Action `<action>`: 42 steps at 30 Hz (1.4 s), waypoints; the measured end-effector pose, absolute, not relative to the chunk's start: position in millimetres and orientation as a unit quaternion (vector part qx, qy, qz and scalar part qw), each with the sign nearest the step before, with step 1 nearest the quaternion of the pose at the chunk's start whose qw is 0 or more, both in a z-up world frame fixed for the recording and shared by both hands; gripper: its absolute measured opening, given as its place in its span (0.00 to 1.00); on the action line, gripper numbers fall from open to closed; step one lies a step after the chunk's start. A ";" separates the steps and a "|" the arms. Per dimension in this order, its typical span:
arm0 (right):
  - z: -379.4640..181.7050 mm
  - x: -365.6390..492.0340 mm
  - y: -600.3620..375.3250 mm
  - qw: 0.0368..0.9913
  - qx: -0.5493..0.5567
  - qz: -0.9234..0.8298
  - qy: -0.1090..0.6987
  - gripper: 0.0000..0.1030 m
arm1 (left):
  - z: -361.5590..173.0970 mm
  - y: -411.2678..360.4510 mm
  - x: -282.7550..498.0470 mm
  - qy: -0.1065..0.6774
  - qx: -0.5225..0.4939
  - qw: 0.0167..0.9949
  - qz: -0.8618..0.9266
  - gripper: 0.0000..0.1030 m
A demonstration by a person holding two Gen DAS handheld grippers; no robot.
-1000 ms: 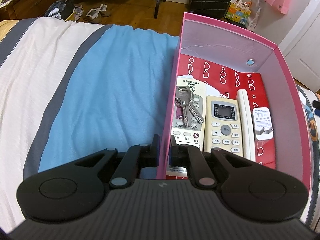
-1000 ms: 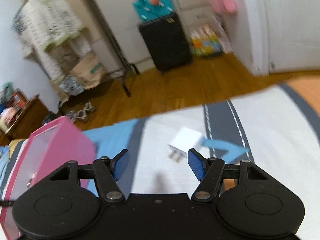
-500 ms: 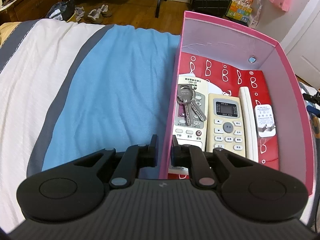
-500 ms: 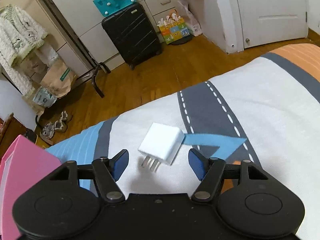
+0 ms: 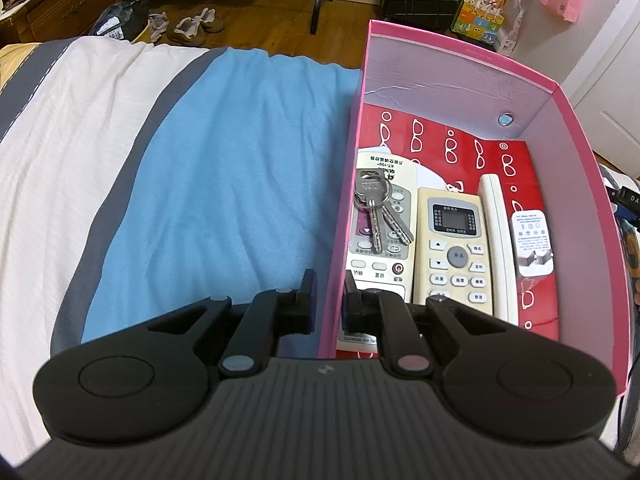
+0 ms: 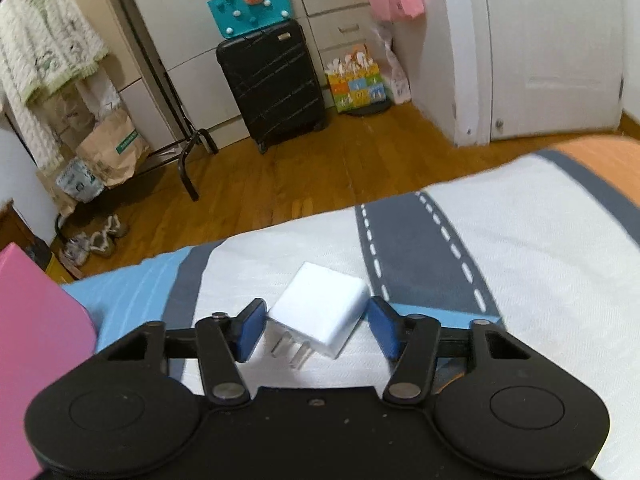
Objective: Organize rigid objects
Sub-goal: 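Move the right gripper to the small white cube charger and grasp it, then carry the small cube charger with the right gripper into the pink box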
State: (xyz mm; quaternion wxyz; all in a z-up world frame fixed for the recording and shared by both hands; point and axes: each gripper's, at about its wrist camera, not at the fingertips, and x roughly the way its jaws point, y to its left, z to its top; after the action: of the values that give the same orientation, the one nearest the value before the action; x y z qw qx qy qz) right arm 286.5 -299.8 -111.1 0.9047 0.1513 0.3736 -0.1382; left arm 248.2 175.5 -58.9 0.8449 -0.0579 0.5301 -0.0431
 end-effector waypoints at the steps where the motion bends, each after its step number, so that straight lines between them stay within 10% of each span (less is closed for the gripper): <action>1: -111.3 285.9 -298.5 0.906 0.145 -0.137 0.373 0.59 | -59.0 175.7 248.2 0.530 -0.058 0.845 -0.043 0.12; 13: -86.3 256.0 -264.7 0.842 0.127 -0.082 0.517 0.57 | -58.9 175.2 248.2 0.530 -0.056 0.845 -0.043 0.12; 23: -94.9 266.4 -266.0 0.865 0.123 -0.089 0.478 0.65 | -59.6 175.9 248.5 0.530 -0.058 0.845 -0.043 0.12; 25: -97.4 270.8 -263.0 0.874 0.107 -0.096 0.465 0.47 | -59.5 176.5 248.8 0.530 -0.059 0.845 -0.042 0.12; 42: -6.8 225.3 -194.2 0.943 0.069 0.005 0.326 0.47 | -56.1 174.4 245.7 0.525 -0.076 0.847 -0.046 0.08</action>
State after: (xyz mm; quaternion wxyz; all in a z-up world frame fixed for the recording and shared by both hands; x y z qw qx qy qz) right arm 225.3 -194.2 -6.8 0.9427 0.0691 0.3265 0.0053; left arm 245.7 174.4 -56.1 0.8466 -0.0762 0.5248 -0.0459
